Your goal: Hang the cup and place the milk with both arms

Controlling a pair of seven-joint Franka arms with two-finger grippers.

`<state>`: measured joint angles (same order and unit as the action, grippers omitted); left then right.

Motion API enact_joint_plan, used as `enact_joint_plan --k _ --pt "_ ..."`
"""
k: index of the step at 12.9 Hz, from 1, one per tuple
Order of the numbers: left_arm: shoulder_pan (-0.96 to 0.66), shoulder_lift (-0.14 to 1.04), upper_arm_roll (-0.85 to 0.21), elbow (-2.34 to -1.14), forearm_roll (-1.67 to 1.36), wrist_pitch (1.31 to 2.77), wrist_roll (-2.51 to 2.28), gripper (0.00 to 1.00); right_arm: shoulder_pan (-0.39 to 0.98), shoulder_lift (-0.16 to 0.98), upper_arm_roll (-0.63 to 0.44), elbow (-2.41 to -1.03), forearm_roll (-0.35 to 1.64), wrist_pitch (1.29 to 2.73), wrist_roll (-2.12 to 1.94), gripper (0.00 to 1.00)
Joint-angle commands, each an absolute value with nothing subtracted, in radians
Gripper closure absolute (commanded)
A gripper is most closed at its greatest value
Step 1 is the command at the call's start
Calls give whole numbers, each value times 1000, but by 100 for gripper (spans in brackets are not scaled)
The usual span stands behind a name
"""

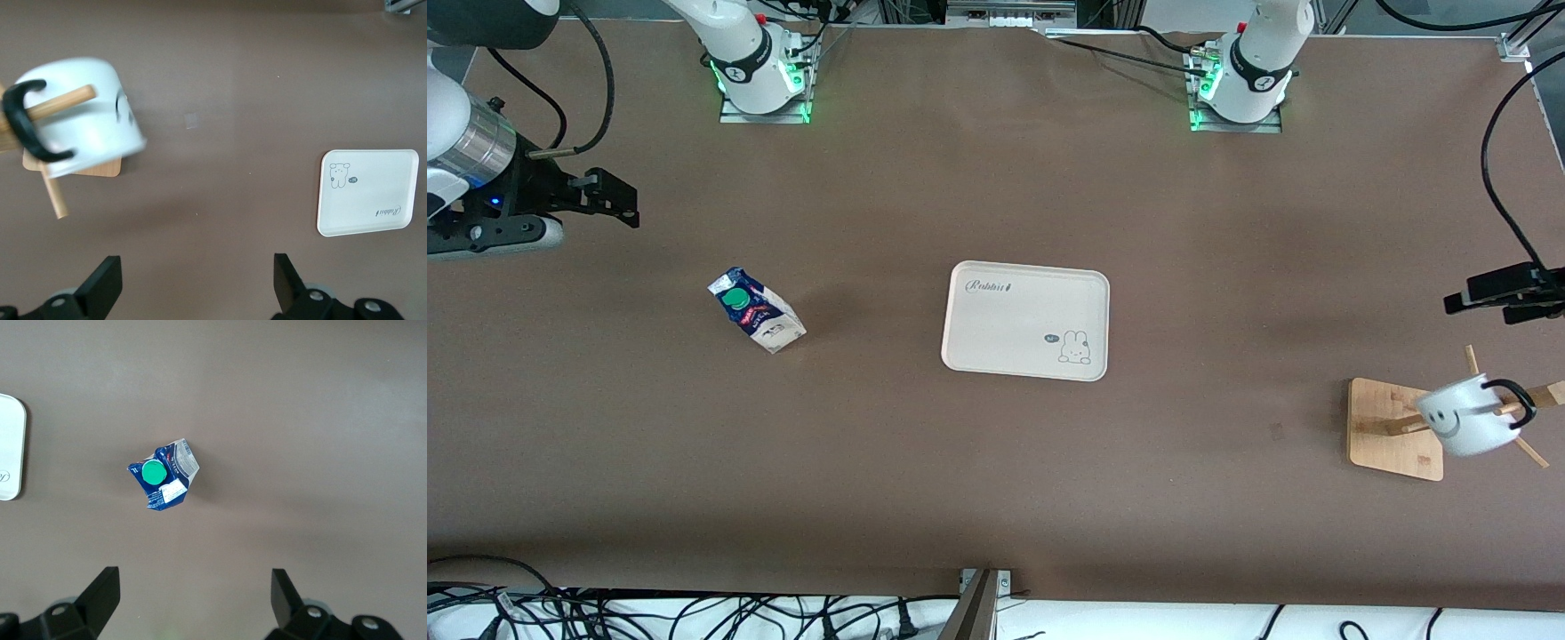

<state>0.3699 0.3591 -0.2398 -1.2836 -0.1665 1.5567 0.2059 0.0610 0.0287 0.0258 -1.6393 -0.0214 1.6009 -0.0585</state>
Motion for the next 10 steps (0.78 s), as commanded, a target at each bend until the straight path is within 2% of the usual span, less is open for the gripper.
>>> enact_joint_plan --k 1,10 --pt "297 342 -242 -1292 -76 1577 216 0 44 34 43 -1620 -32 1589 -61 0" --pt "267 315 -275 -1298 46 1558 216 0 44 34 43 -1620 -32 1592 -61 0"
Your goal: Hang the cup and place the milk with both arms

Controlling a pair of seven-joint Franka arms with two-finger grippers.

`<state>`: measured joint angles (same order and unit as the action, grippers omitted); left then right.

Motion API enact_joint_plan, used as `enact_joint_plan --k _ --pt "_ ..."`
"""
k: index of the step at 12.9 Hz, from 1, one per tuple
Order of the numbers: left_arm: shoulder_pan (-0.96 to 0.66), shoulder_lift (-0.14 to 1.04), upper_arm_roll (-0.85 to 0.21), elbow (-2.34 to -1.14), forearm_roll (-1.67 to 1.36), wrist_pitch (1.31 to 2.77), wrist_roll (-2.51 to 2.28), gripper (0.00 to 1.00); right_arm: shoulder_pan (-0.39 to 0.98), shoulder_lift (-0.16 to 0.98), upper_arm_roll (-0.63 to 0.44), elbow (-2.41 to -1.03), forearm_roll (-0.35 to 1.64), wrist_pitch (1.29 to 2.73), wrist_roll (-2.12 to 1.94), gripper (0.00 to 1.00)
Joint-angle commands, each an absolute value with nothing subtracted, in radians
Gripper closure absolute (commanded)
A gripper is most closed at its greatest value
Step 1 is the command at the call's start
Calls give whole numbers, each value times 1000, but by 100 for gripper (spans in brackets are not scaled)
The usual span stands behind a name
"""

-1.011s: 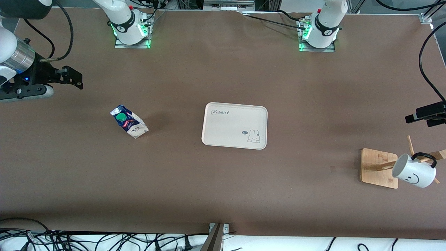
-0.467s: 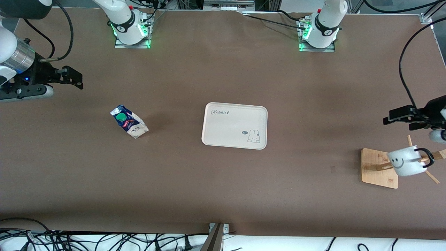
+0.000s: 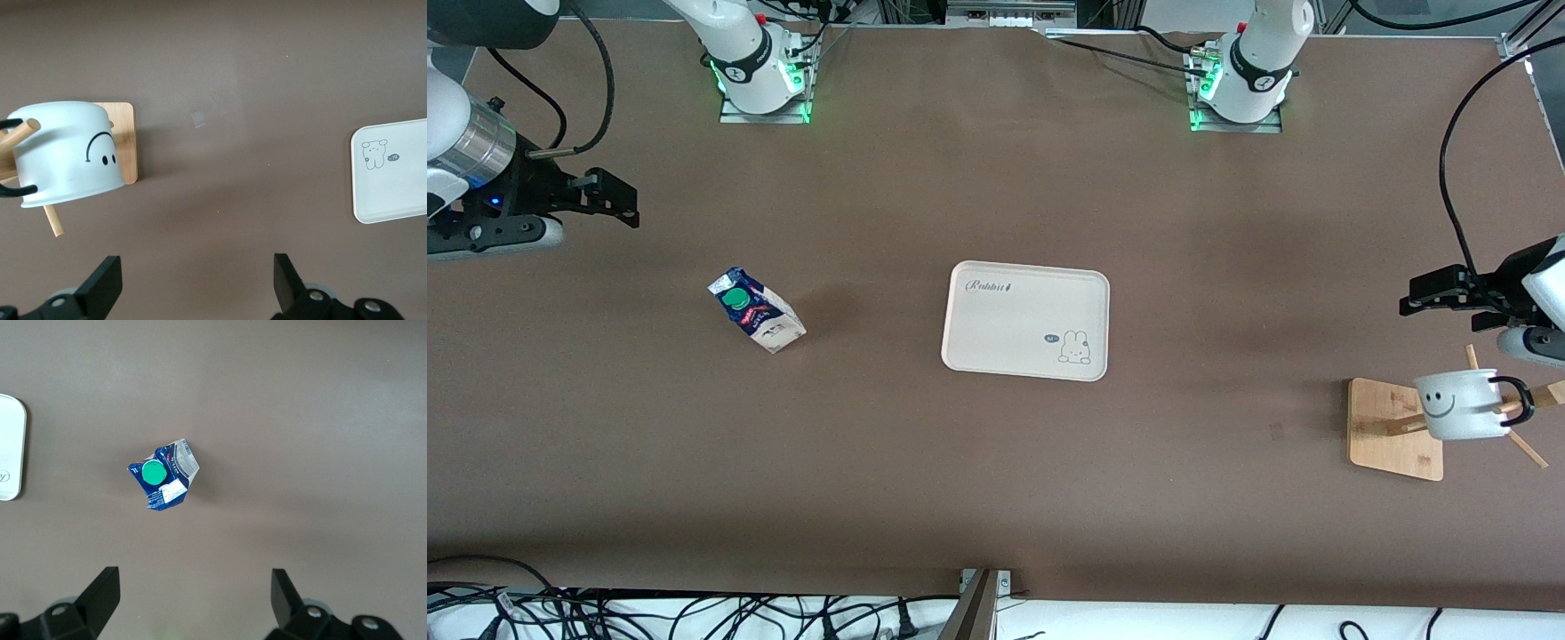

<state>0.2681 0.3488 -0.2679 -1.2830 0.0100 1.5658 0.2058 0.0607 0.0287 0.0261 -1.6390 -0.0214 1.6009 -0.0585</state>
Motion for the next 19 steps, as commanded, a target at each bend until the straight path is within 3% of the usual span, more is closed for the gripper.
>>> enact_joint_plan --k 1,6,10,19 --pt "250 296 -270 -1324 49 1563 218 0 44 34 43 -1620 -32 1592 -61 0" --pt "152 204 -160 -1448 54 1654 114 0 44 35 43 -1620 -32 1592 -61 0" --pt "163 149 -149 -1532 43 1677 121 0 44 34 43 -1621 -32 1591 -61 0" --pt "128 95 -66 -1548 -75 1672 101 0 43 34 43 -1620 -32 1591 -63 0"
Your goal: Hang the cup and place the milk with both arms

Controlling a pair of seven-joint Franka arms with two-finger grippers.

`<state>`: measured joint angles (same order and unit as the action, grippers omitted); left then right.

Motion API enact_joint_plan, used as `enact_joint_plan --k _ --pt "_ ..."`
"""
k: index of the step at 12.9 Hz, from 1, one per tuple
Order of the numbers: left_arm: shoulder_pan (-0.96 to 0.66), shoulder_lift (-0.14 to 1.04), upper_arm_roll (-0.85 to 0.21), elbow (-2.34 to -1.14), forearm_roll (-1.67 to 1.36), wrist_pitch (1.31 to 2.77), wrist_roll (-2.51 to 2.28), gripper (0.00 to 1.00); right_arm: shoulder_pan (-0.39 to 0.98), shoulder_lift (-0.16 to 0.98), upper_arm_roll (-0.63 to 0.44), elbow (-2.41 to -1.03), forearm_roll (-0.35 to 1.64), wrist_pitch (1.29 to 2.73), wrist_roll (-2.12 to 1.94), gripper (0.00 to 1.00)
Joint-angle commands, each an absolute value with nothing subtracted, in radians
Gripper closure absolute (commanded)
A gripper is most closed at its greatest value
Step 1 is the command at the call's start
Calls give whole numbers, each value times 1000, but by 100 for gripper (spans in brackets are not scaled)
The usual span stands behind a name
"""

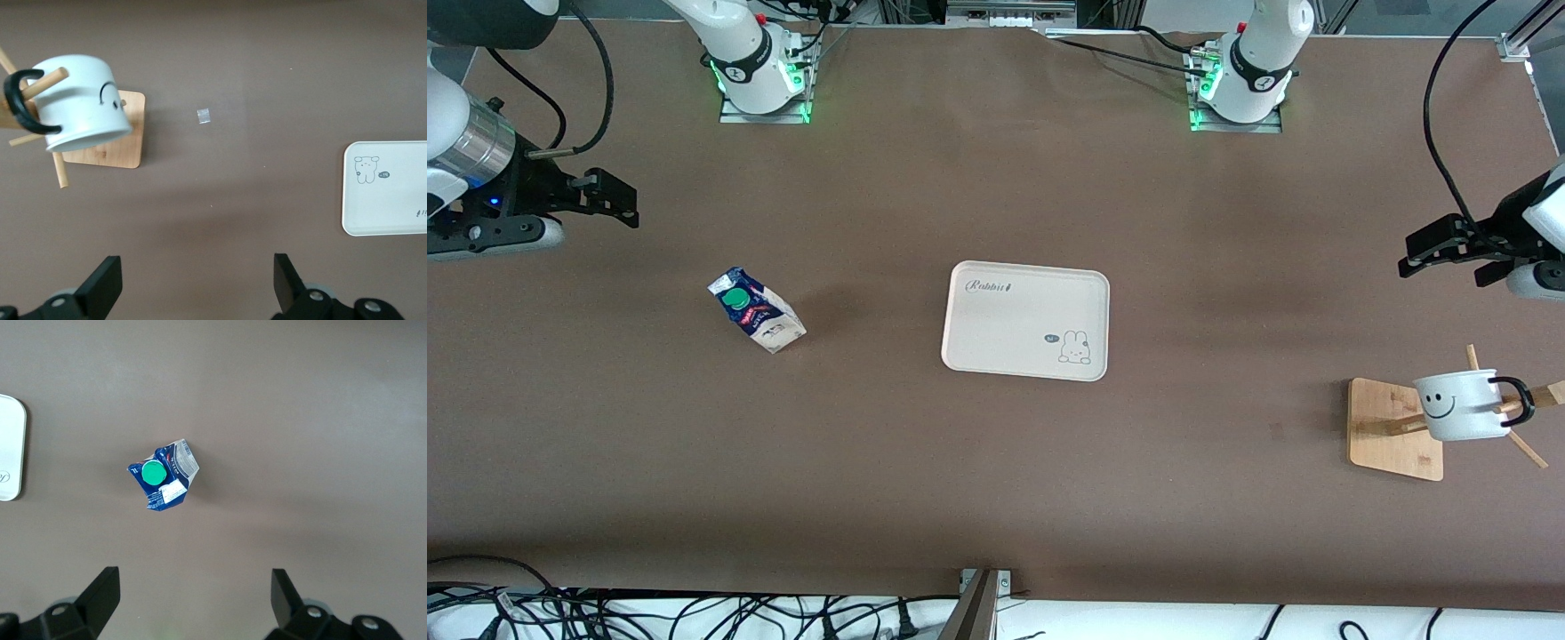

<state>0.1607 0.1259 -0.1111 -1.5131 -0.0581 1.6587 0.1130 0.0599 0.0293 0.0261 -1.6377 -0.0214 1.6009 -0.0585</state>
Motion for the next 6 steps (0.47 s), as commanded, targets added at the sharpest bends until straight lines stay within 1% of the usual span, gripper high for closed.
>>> enact_joint_plan --k 1,2,6 --pt "100 94 -28 -1549 -78 1658 101 0 43 35 43 -1621 -32 1591 -63 0" --pt "80 92 0 -1551 -83 1658 101 0 43 35 43 -1621 -32 1592 -64 0" --pt "81 97 -8 -1534 -83 1649 101 0 44 34 43 -1620 -32 1591 -63 0"
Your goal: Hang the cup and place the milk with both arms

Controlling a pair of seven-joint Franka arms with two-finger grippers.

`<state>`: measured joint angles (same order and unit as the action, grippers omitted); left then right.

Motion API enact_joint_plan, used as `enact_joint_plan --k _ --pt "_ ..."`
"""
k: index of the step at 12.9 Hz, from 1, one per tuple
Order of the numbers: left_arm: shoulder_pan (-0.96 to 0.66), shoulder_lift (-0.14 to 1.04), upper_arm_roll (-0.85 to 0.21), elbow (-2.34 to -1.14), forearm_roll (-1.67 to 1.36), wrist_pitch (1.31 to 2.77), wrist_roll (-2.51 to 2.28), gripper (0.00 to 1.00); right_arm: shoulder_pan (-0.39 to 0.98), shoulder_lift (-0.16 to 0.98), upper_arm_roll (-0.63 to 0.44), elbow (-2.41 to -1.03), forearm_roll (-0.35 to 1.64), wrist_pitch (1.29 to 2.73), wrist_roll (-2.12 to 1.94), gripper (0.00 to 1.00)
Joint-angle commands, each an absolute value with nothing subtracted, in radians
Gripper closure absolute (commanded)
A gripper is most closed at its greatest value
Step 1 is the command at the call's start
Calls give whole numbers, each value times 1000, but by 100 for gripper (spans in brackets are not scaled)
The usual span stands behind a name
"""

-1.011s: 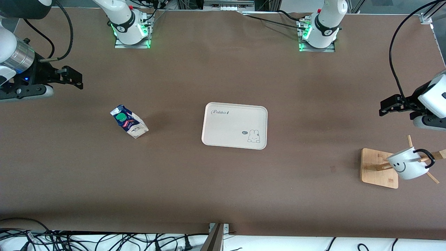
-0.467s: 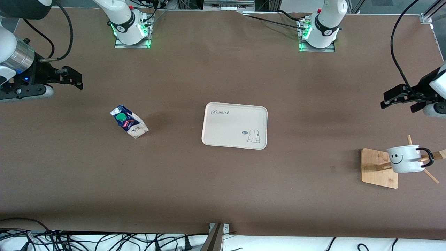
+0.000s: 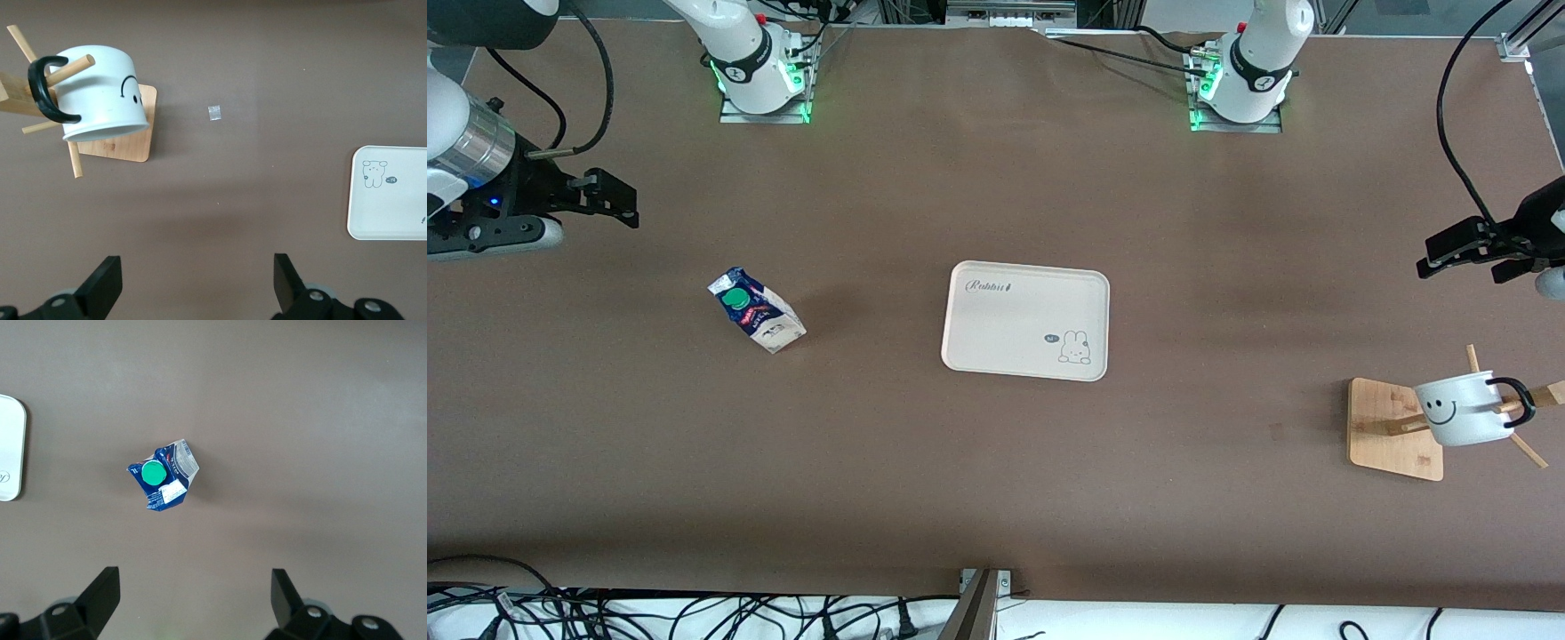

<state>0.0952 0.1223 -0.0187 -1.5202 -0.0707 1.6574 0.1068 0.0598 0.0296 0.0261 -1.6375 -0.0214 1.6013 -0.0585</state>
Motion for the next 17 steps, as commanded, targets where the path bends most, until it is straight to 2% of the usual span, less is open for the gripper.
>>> enact_joint_plan --k 1,17 --pt "81 97 -9 -1534 -77 1648 101 0 43 34 43 -1620 -32 1592 -63 0" --pt "86 103 -11 -1528 -6 1654 17 0 41 38 41 -1618 -28 1595 -63 0"
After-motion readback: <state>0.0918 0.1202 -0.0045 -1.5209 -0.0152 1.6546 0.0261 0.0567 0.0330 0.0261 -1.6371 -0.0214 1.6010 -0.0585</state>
